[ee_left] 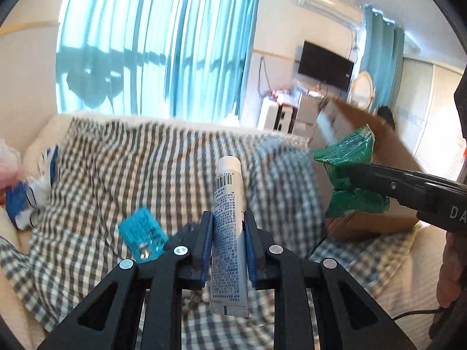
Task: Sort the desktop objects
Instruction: 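Carry the toothpaste tube and green bag over the cardboard box, then open both tools to drop the tube and green bag into the box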
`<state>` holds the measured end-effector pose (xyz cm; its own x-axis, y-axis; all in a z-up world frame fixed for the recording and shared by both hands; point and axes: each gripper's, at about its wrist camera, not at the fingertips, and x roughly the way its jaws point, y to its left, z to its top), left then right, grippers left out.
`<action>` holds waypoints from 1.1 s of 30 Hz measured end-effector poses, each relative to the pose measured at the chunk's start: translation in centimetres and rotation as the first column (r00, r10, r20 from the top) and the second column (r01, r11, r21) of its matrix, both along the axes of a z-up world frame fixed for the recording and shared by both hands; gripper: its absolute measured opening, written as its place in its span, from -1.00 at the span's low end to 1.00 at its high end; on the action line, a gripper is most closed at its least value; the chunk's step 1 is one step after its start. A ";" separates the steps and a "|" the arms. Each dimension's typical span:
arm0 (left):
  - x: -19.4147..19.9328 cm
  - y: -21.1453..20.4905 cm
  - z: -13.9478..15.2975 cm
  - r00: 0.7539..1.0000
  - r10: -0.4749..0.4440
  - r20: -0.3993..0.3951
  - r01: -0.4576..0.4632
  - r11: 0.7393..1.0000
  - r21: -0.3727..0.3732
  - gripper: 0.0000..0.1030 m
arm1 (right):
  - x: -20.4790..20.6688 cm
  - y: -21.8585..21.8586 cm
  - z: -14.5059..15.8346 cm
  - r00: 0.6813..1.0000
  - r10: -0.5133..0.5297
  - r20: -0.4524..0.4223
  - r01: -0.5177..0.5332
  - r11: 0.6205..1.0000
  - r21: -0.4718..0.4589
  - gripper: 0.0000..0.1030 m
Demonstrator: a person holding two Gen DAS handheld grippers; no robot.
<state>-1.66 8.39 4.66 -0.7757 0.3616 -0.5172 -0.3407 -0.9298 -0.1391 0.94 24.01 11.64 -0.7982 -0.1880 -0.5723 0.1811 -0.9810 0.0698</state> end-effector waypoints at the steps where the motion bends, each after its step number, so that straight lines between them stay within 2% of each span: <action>1: 0.3 0.0 1.0 1.000 -0.005 -0.006 0.005 1.000 0.001 -0.61 | 0.5 0.4 1.3 1.000 -0.003 -0.019 0.003 1.000 0.006 -0.42; 5: 0.7 2.0 5.1 0.998 -0.022 -0.057 0.022 1.000 -0.012 -0.61 | 1.1 2.2 4.6 0.997 -0.022 -0.069 0.022 1.000 0.000 -0.42; 9: 0.8 5.3 8.5 0.994 -0.056 -0.091 0.056 0.998 -0.008 -0.61 | 1.1 5.2 7.6 0.993 -0.040 -0.107 0.044 0.998 0.037 -0.42; 13: 0.3 9.1 10.3 0.988 -0.100 -0.117 0.099 0.995 -0.012 -0.61 | 0.5 9.5 9.2 0.991 -0.056 -0.118 0.062 0.997 0.055 -0.42; 18: -1.5 15.4 10.8 0.975 -0.184 -0.127 0.182 0.983 -0.026 -0.61 | -1.0 15.4 8.5 0.987 -0.134 -0.093 0.138 0.990 0.040 -0.42; 24: -5.1 22.0 9.4 0.960 -0.271 -0.074 0.270 0.962 -0.024 -0.61 | -3.7 21.7 4.8 0.978 -0.208 -0.009 0.208 0.977 0.042 -0.42; 26: -5.7 22.7 8.8 0.960 -0.273 -0.067 0.272 0.962 -0.024 -0.58 | -4.1 22.7 3.8 0.979 -0.206 0.011 0.206 0.978 0.031 -0.40; 27: -6.0 22.7 8.4 0.960 -0.273 -0.060 0.273 0.962 -0.016 -0.55 | -4.4 23.0 3.2 0.978 -0.207 0.021 0.207 0.978 0.038 -0.33; 28: -6.1 22.4 7.9 0.962 -0.267 -0.049 0.267 0.964 -0.007 -0.35 | -4.7 23.0 2.7 0.978 -0.208 0.035 0.206 0.977 0.060 0.11; 29: -5.8 22.4 7.7 0.966 -0.255 -0.041 0.255 0.967 -0.003 0.19 | -4.8 23.1 2.3 0.976 -0.216 0.039 0.213 0.974 0.081 0.58; 30: -5.8 21.5 7.1 0.975 -0.219 -0.034 0.220 0.976 0.001 0.50 | -4.9 22.9 2.1 0.972 -0.234 0.025 0.231 0.968 0.098 0.65; 31: -5.6 20.6 6.8 0.982 -0.184 -0.043 0.185 0.983 0.013 0.90 | -4.8 22.9 2.0 0.968 -0.251 -0.001 0.250 0.963 0.104 0.65; 33: -4.7 18.0 5.9 0.992 -0.104 -0.078 0.108 0.993 0.046 0.97 | -4.4 23.0 2.1 0.969 -0.247 -0.010 0.247 0.965 0.089 0.65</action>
